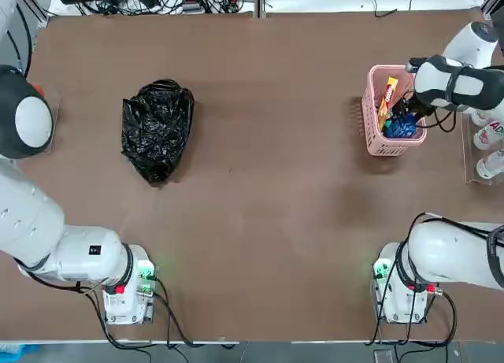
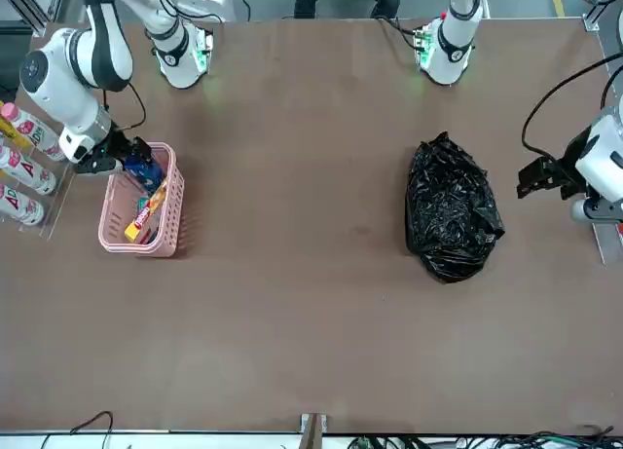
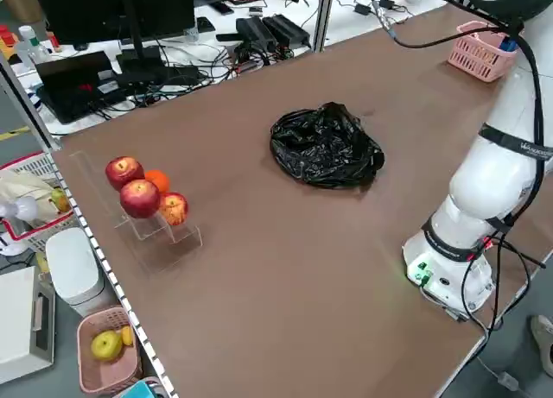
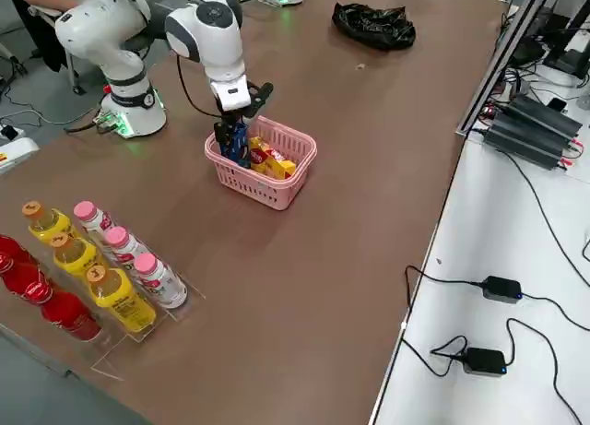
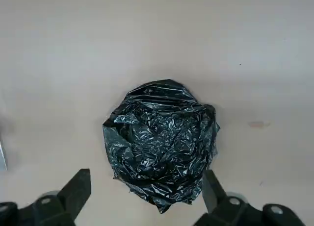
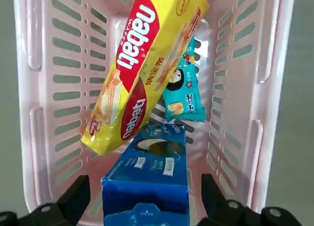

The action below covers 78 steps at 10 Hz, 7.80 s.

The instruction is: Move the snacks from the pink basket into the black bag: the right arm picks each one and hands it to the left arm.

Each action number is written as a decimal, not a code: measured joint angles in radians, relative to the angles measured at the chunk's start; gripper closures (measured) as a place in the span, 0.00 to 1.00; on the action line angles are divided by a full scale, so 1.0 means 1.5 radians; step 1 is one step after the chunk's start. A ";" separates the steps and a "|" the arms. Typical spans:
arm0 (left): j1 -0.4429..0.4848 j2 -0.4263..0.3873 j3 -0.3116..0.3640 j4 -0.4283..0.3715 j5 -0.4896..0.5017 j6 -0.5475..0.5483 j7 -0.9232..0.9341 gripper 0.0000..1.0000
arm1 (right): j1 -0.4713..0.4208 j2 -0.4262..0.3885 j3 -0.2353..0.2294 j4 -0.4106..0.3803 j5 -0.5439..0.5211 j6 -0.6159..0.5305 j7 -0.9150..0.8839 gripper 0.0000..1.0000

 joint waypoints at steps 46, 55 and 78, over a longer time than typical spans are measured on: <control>-0.018 0.022 -0.006 -0.003 -0.023 0.000 -0.134 0.00 | -0.006 -0.006 -0.006 0.290 -0.028 -0.371 -0.062 0.41; -0.059 0.061 -0.008 -0.006 -0.040 -0.001 -0.472 0.00 | -0.012 0.087 -0.003 0.344 0.372 -0.493 -0.028 0.43; -0.201 0.088 -0.055 0.050 -0.271 0.032 -1.267 0.00 | 0.436 0.271 0.008 0.478 1.035 -0.094 0.055 0.43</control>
